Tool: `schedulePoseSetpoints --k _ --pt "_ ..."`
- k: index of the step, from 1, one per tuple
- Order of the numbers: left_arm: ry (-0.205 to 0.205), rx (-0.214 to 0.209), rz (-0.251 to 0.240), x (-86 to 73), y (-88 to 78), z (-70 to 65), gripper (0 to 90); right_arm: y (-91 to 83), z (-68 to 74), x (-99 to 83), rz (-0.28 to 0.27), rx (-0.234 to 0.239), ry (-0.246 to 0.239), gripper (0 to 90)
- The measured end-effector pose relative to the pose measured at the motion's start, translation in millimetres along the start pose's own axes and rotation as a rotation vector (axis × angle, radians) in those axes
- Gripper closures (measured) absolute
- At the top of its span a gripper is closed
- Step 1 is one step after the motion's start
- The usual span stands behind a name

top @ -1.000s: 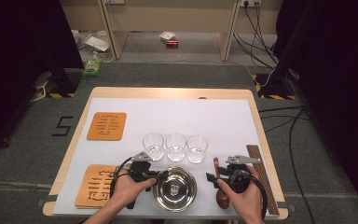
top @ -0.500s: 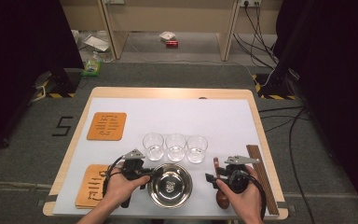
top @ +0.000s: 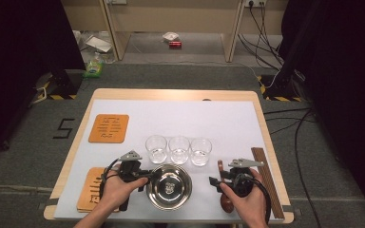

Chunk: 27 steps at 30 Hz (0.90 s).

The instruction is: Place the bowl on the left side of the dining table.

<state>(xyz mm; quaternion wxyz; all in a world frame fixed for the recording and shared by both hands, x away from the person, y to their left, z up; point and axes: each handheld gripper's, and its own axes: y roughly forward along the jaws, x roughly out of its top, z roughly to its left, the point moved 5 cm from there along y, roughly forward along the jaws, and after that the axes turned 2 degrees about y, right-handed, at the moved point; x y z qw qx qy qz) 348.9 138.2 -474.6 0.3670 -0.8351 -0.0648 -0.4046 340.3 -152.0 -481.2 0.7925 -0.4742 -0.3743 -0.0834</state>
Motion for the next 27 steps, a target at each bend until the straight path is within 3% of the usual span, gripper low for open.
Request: schedulePoseSetpoints --k 27 --pt "-0.022 0.044 -0.028 3.2 -23.7 20.4 83.1 0.9 0.2 0.1 0.000 0.001 -0.003 44.0"
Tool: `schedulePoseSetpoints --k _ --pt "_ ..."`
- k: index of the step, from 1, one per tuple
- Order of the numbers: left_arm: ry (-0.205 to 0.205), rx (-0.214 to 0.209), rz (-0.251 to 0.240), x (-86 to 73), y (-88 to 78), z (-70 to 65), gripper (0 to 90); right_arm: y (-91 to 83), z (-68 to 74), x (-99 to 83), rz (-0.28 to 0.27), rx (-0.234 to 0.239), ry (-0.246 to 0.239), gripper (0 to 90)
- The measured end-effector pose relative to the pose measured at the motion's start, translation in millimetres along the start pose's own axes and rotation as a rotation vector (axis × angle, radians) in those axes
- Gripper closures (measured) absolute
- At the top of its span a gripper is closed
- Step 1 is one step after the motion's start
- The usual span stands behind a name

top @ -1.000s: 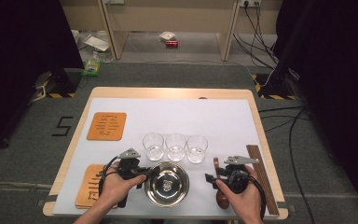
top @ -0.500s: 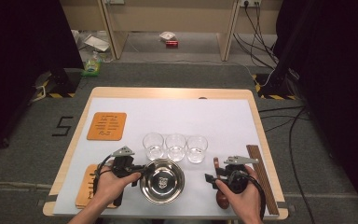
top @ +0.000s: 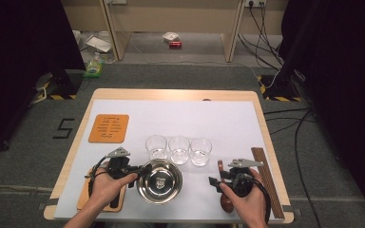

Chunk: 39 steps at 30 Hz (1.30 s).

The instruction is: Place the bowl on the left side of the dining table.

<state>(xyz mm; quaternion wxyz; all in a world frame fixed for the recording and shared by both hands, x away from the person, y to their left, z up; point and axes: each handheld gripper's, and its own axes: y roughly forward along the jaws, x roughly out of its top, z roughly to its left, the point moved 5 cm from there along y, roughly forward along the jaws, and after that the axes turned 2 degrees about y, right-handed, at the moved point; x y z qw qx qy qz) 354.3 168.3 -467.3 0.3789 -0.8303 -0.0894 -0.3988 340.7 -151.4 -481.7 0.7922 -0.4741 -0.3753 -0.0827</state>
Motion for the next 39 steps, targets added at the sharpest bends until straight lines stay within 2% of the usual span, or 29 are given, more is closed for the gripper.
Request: schedulePoseSetpoints --k 21,25,39 --pt "-0.036 0.042 -0.050 0.8 -23.9 20.6 83.1 0.4 1.1 -0.2 0.005 0.001 0.005 43.9" --pt "-0.044 0.049 -0.046 -0.9 -28.1 25.9 83.1 1.4 1.4 -0.6 0.006 0.002 0.003 44.0" --pt "-0.073 0.064 -0.066 -3.0 -36.0 35.8 83.1 1.4 0.7 -1.0 0.006 0.007 0.004 44.0"
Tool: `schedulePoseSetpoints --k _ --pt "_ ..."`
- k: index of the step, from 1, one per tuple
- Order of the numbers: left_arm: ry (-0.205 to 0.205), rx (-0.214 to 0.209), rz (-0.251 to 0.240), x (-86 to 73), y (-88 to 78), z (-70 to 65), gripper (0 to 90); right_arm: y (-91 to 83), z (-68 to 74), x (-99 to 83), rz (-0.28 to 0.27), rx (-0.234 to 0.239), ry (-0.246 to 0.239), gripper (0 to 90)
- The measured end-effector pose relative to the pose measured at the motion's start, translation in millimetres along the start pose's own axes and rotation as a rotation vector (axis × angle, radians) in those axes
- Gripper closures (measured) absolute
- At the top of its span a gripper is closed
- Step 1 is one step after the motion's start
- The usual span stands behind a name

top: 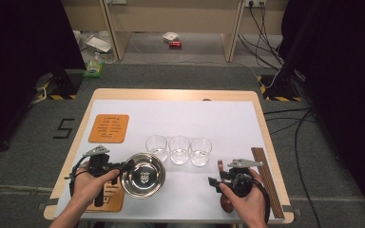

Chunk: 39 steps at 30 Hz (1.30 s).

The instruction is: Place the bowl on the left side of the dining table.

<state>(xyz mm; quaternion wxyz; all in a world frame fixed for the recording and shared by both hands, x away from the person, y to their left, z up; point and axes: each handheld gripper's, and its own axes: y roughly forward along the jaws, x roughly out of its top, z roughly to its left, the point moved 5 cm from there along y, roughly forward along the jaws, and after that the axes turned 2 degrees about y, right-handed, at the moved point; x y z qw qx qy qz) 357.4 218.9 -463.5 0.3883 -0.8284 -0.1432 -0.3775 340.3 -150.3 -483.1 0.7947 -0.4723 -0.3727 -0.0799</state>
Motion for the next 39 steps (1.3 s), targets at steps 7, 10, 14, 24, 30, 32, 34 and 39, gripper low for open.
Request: schedulePoseSetpoints --k 7,10,14,24,30,32,34,39 --pt "-0.008 0.005 -0.018 2.8 -4.9 5.2 83.1 -0.2 -0.2 0.0 -0.002 -0.004 -0.002 44.0" --pt "-0.011 0.014 -0.026 4.0 -7.1 8.5 83.1 0.1 0.0 -0.2 0.001 -0.003 -0.002 44.0" --pt "-0.018 0.019 -0.030 4.8 -9.8 13.1 83.1 0.0 -0.4 -0.2 -0.001 0.000 -0.001 44.0" --pt "-0.035 0.043 -0.045 10.2 -16.3 24.4 83.1 1.1 -0.2 -0.4 0.004 -0.003 -0.002 44.0" --pt "-0.046 0.057 -0.060 14.7 -19.0 31.1 83.1 1.4 0.2 -0.2 0.001 -0.001 -0.003 44.0" --pt "-0.048 0.062 -0.064 15.9 -19.7 32.8 83.1 1.3 0.2 -0.2 0.002 -0.001 -0.002 44.0" --pt "-0.053 0.066 -0.068 17.3 -20.4 34.7 83.1 1.1 -0.1 -0.2 0.001 -0.002 -0.003 44.0" --pt "-0.059 0.078 -0.071 20.8 -22.2 39.8 83.1 1.2 0.2 -0.1 0.002 0.000 -0.002 44.0"
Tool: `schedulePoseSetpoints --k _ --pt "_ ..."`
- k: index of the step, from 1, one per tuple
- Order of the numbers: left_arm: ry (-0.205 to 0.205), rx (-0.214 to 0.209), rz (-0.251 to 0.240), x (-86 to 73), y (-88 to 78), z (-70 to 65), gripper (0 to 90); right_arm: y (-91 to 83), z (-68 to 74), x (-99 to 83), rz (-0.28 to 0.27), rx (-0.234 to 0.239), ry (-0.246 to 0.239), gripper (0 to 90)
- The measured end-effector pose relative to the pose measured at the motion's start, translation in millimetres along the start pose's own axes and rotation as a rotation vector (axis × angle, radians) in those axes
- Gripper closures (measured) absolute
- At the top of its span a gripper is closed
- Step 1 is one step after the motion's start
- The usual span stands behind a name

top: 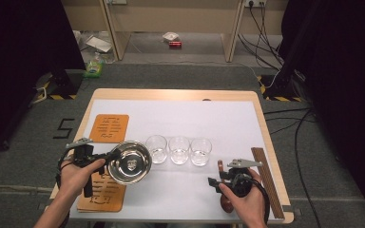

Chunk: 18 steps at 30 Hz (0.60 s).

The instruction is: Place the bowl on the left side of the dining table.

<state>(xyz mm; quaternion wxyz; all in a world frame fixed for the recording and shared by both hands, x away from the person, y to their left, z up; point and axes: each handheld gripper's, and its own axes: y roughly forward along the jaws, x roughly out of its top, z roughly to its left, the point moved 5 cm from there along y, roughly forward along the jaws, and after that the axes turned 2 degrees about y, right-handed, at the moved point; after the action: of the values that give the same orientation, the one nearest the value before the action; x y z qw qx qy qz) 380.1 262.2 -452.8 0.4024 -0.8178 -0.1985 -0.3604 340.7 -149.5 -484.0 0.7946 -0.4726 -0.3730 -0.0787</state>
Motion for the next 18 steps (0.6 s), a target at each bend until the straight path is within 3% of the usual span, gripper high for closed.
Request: schedulePoseSetpoints --k 18 --pt "-0.028 0.048 -0.029 16.3 2.8 23.1 83.1 -0.8 0.5 0.4 -0.003 -0.002 -0.003 44.0"
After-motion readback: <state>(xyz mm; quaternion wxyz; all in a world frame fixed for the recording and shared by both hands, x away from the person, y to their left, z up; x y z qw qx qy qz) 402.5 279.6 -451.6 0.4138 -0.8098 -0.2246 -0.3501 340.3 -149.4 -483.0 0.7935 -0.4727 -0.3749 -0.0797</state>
